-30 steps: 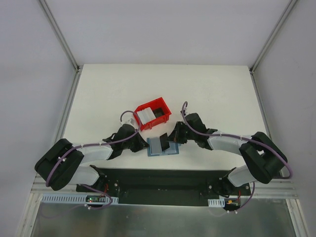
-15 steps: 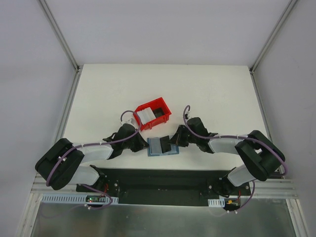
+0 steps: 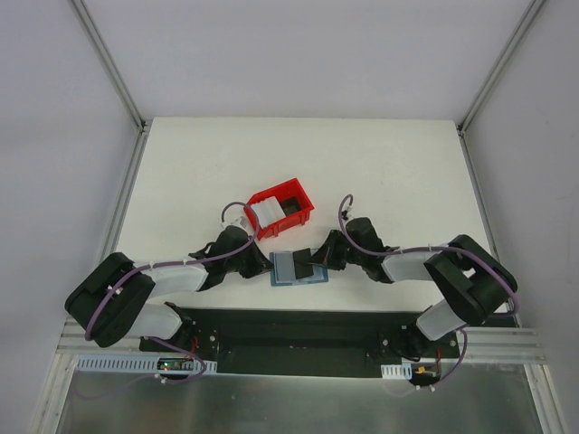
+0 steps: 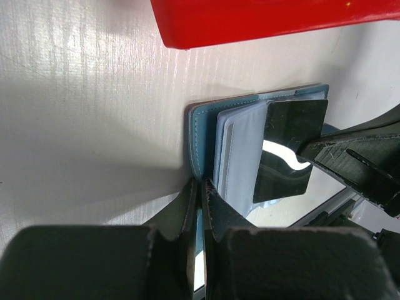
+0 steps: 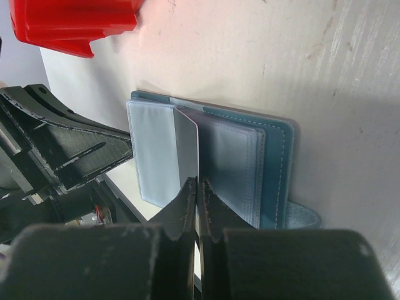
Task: Put the credit cards into the card holder
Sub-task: Insert the credit card into the card holder.
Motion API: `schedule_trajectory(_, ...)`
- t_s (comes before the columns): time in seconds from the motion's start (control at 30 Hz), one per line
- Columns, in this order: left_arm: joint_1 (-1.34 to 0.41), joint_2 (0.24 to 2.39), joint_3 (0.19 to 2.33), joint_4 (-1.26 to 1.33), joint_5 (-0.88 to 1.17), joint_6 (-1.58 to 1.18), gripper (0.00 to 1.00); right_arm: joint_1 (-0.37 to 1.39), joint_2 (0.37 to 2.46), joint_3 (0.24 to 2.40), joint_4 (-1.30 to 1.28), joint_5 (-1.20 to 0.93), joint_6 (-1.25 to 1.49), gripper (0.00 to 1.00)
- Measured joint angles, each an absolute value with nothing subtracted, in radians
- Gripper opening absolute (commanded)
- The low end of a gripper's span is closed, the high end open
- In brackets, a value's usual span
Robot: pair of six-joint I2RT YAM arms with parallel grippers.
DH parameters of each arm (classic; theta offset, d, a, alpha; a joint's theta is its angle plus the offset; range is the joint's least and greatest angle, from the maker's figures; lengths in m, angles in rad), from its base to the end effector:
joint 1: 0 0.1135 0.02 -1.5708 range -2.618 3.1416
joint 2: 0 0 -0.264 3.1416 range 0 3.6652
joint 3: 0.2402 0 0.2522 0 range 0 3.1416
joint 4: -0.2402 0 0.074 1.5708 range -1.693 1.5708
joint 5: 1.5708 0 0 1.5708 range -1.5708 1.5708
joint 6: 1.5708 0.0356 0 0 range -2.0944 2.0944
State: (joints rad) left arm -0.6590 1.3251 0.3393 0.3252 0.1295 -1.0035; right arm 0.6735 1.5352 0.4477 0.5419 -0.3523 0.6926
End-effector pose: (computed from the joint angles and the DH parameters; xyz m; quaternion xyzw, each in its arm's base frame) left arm 0.1770 -0.1429 0.1314 -0.1256 0.8879 -0.3632 0.2527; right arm 0.2029 0.1776 0.1326 -0.0777 0.8588 0.4232 0.2781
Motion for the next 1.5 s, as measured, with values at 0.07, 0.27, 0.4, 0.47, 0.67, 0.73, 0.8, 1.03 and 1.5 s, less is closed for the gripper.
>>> schedule_trajectory(0.07,-0.659,1.326,0.34,0.325,0.13,-1.004,0.0,0.673,1.542,0.44,0.561,-0.356,0.708,0.0)
schedule_trajectory(0.27,-0.659,1.331,0.344,0.324,0.13,-1.003,0.0,0.677,1.548,0.426,0.596,-0.357,0.73,0.0)
schedule_trajectory(0.4,-0.659,1.334,0.347,0.324,0.131,-1.003,0.0,0.683,1.551,0.419,0.611,-0.356,0.741,0.0)
schedule_trajectory(0.47,-0.659,1.334,0.347,0.324,0.131,-1.003,0.0,0.685,1.551,0.413,0.616,-0.355,0.748,0.0)
schedule_trajectory(0.67,-0.659,1.334,0.347,0.324,0.13,-1.004,0.0,0.687,1.547,0.398,0.627,-0.352,0.76,0.0)
schedule_trajectory(0.73,-0.659,1.334,0.347,0.324,0.13,-1.004,0.0,0.687,1.544,0.394,0.629,-0.352,0.763,0.0)
schedule_trajectory(0.8,-0.659,1.334,0.346,0.324,0.13,-1.004,0.0,0.687,1.536,0.388,0.63,-0.349,0.764,0.0)
schedule_trajectory(1.03,-0.659,1.334,0.346,0.324,0.13,-1.004,0.0,0.682,1.532,0.383,0.625,-0.353,0.766,0.0)
schedule_trajectory(1.5,-0.659,1.339,0.355,0.315,0.131,-1.003,0.0,0.682,1.58,0.412,0.632,-0.387,0.787,0.0)
